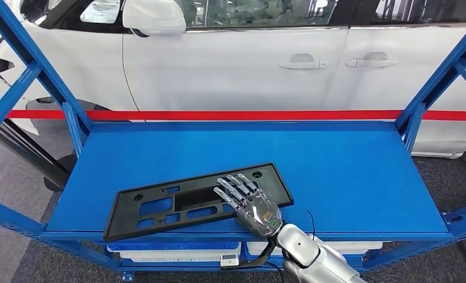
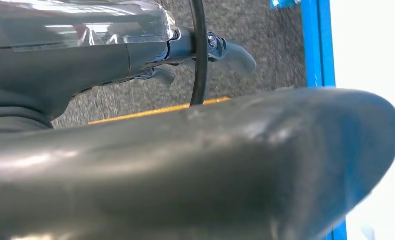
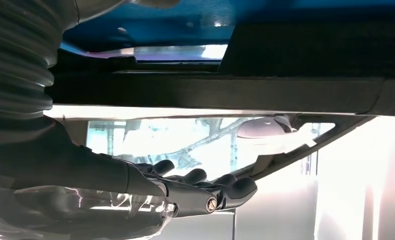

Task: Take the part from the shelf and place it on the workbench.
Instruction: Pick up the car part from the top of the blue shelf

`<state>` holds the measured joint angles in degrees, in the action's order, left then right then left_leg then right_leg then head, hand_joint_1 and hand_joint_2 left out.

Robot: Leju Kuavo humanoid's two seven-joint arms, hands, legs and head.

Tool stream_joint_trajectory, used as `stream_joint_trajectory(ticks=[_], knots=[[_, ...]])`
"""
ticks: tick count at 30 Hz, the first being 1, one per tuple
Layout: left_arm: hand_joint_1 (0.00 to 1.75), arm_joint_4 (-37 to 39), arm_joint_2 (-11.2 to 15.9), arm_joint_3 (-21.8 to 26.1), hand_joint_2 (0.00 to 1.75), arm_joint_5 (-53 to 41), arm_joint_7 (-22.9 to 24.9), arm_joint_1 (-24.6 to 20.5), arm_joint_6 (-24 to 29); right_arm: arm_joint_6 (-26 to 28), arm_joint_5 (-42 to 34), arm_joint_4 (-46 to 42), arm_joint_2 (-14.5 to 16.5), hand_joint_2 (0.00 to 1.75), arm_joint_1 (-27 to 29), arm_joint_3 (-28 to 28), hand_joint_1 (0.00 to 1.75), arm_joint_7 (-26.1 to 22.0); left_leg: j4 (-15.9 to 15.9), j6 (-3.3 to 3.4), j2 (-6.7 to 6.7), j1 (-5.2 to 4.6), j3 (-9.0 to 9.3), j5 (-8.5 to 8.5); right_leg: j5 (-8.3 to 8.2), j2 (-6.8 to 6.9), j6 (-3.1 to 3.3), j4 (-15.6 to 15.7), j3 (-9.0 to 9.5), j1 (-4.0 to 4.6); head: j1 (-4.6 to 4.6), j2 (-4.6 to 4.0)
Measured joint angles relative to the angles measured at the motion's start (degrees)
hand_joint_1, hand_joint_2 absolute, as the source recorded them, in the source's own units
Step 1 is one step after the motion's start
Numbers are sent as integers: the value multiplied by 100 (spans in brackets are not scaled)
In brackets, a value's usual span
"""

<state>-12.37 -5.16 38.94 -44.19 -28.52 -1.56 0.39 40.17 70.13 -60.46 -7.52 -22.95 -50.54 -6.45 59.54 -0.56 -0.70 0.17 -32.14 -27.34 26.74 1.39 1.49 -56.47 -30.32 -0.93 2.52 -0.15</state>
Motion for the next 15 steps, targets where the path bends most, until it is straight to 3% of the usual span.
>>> stream_joint_trajectory(ticks=[3,4,5,6,8,10,13,15], knots=[[0,0,-13,1,0,-37,3,-3,-9,-4,-36,114,21,175,-73,-122,0,1,1015,-85,4,9,-460,-566,-18,37,35,17,-12,-1,1,0],[0,0,-13,0,0,-46,4,4,-10,-6,-38,149,21,175,-91,-151,0,3,1271,-105,5,11,-577,-648,-17,44,35,16,-12,2,1,0],[0,0,-13,0,0,-58,4,10,-11,-9,-40,188,21,175,-113,-178,38,11,1333,-117,6,13,-601,-615,-17,49,35,14,-8,2,1,0],[0,0,-13,0,0,-71,4,13,-13,-14,-43,227,23,175,-141,-204,81,26,1174,-121,6,15,-518,-477,-15,52,32,12,1,2,1,0],[0,0,-13,1,0,-97,4,6,-17,-34,-51,308,27,175,-207,-261,167,67,395,-98,0,19,-131,-88,-7,56,12,0,21,0,1,0],[0,0,-14,0,0,-131,4,-2,-22,-68,-61,389,28,175,-275,-310,172,125,-182,-18,-14,3,133,118,11,44,-38,-22,32,21,1,0],[0,0,-18,2,0,-184,4,-7,-28,-148,-45,522,28,175,-371,-368,172,215,-298,125,-17,-5,169,165,17,35,-137,-14,45,40,1,0],[0,0,-26,3,0,-200,4,-23,-28,-200,-24,611,28,175,-417,-400,172,247,-336,205,-25,18,180,219,147,10,-184,-176,-21,30,0,0]])
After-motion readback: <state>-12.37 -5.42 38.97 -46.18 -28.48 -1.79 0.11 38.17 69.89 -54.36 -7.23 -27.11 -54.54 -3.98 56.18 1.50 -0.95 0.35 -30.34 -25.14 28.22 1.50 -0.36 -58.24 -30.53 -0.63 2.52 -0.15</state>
